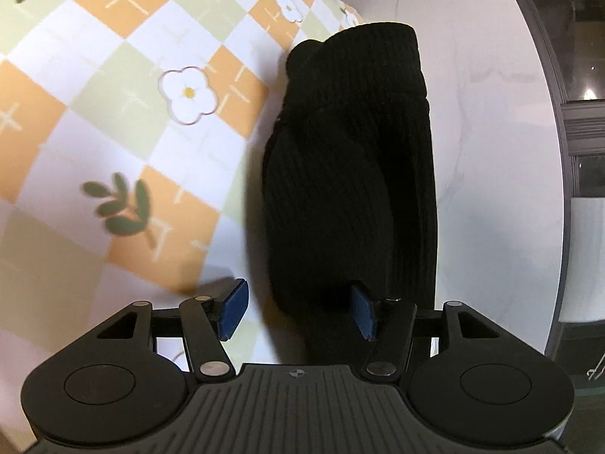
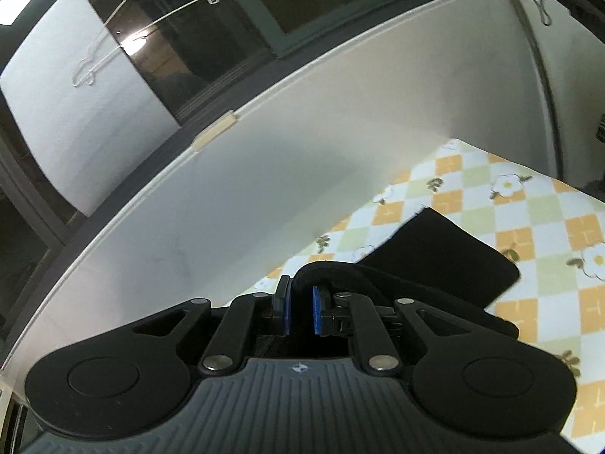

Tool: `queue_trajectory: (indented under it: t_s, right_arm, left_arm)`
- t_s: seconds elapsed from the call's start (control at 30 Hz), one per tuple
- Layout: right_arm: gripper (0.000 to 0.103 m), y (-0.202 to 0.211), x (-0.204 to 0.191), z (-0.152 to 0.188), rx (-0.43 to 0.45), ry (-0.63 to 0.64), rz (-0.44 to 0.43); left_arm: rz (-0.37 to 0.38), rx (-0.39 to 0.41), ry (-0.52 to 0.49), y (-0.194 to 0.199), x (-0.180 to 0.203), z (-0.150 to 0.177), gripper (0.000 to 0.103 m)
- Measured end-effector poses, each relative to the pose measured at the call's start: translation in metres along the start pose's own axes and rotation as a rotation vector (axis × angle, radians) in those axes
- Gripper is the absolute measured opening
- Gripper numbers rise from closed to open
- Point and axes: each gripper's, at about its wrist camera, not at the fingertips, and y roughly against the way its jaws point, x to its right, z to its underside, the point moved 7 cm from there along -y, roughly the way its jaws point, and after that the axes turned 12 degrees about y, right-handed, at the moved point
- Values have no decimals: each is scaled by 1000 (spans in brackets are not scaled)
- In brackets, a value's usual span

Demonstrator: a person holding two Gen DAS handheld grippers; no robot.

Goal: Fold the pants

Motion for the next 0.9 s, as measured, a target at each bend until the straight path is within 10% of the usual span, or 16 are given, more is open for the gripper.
queue_trajectory:
  t_s: [0.1,0.23,0.5,0.67,0.73,0.9]
  right_arm:
    - [11,0,-4,-4,7,15,-22]
    - [11,-1,-7,-4,2,19,-36]
    - [11,1,-23,14,-74,32,-103]
    - [11,-7,-19,35,-119,39,-68]
    - [11,-11,-14,39,-115,36,-46]
    - [11,-15,-19,52,-134,95,-11]
  left_arm:
    - [-11,42,-16,-1,8,-7,62]
    - [-36,71,-43,3,20,-7,16]
    - [11,289,-197,129,99,-26,10]
    - [-32,246,-408,106,127,-25,16]
    - [-34,148,-378,65,116,-31,42]
    - [-43,72,-186,35,60,-50,54]
